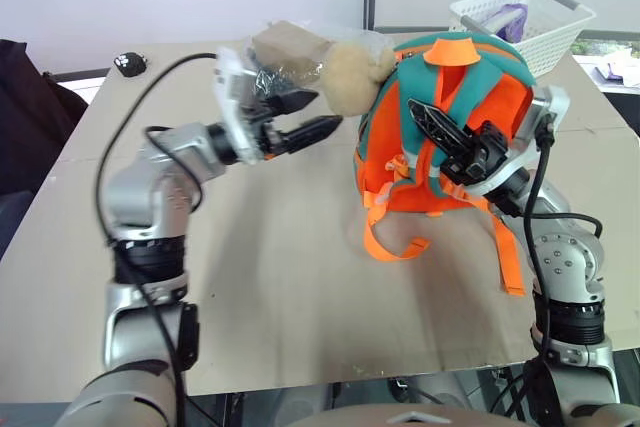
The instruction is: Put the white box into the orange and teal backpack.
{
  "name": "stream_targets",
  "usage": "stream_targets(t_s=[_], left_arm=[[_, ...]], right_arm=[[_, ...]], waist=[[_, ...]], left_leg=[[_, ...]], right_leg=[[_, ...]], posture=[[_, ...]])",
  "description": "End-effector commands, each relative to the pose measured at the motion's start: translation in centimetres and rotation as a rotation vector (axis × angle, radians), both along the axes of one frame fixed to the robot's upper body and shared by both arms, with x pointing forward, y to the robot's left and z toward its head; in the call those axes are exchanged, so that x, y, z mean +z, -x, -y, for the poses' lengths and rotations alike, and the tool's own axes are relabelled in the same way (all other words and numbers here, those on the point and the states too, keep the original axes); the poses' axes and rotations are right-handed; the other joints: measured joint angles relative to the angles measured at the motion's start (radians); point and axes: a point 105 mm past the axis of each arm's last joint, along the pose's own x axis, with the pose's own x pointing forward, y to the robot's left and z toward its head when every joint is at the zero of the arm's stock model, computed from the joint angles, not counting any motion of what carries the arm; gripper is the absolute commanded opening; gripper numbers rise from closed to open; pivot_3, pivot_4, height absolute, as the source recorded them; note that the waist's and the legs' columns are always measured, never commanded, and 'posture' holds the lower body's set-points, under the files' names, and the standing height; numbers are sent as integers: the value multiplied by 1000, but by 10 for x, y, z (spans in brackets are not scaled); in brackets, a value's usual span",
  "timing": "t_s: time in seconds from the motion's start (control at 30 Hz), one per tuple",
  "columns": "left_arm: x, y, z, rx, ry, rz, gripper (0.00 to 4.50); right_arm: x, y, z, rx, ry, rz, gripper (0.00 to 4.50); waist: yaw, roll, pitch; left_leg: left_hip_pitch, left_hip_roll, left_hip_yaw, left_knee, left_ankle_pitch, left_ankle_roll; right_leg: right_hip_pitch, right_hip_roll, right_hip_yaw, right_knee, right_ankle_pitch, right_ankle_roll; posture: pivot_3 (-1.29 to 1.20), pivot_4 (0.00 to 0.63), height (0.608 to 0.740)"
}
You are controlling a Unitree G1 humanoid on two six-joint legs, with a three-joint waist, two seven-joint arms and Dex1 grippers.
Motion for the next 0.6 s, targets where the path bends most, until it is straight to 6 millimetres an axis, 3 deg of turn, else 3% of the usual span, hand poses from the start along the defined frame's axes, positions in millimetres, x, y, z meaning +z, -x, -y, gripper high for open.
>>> stream_targets(t_s=[0.03,0.17,0.3,0.6], left_arm=[[2,14,13,-41,10,30,4393],[0,7,30,-52,57,34,4393],[-6,-42,28,142,112,33,4393],[-31,-72,49,109,46,31,4393]], right_arm=[[11,5,-3,23,-18,63,0],[10,4,-7,37,-14,65,0],[12,4,-8,37,-15,72,0],[11,7,-9,21,-22,73,0]], waist=[[4,0,0],[13,0,0],[19,0,0],[17,0,0]], left_leg=[[0,0,0,1,0,0],[0,-1,0,1,0,0],[0,0,0,2,0,-1],[2,0,4,1,0,-1]], right_leg=[[0,0,0,0,0,0],[0,0,0,0,0,0],[0,1,0,0,1,-1],[0,2,1,-1,3,-1]], posture=[[0,150,740],[0,150,740],[0,150,740],[0,150,740]])
